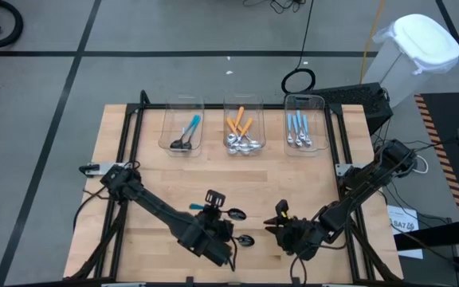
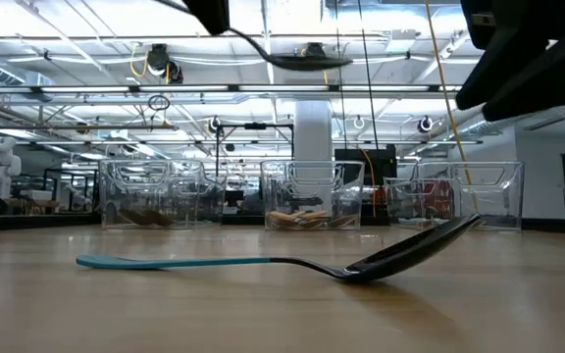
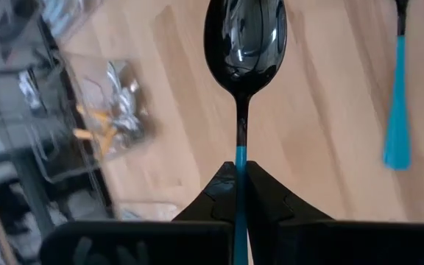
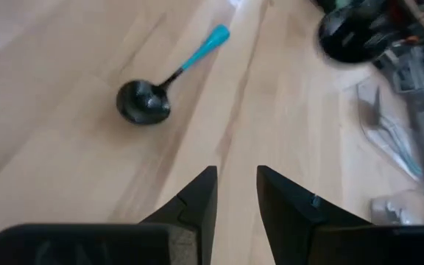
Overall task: Sort silverware by color (type)
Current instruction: Put the blue spoon into the left transparent bin
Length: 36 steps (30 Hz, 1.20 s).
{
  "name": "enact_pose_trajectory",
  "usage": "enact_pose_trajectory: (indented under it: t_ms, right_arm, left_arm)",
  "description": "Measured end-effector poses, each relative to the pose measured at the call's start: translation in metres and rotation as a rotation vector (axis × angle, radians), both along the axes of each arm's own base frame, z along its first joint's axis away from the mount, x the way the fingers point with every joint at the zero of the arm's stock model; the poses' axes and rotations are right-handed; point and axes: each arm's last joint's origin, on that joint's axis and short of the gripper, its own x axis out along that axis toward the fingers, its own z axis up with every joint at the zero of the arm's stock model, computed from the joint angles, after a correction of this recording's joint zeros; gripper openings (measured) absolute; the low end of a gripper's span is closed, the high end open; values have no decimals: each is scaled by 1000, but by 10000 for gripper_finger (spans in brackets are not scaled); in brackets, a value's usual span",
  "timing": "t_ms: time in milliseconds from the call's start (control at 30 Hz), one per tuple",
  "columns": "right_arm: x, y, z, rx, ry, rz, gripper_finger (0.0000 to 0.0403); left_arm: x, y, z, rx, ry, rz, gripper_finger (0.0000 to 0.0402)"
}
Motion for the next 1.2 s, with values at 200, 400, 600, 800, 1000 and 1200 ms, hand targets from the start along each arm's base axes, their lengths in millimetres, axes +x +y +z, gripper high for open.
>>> enact_pose_trajectory:
  t_ms: [200, 400, 600, 800, 1000, 1200]
  right_arm:
    - [-3, -1, 6, 39, 9, 12, 91]
    - [-6, -2, 5, 73, 29, -11, 91]
    - [-6, -1, 5, 89, 26, -19, 91]
    - [-7, 0, 5, 130, 22, -48, 91]
    - [-11, 5, 4, 236, 64, -41, 91]
    - [-16, 12, 5, 256, 55, -16, 91]
  left_arm:
    - [-4, 19, 24, -30, 111, -193, 8]
    - [-1, 33, 29, -75, 239, -376, 8]
    - [-1, 33, 29, -40, 295, -498, 8]
    - [-4, 48, 45, 1, 274, -529, 8]
    - [-9, 83, 71, 2, 230, -514, 8]
    - [-8, 126, 86, 16, 228, -492, 8]
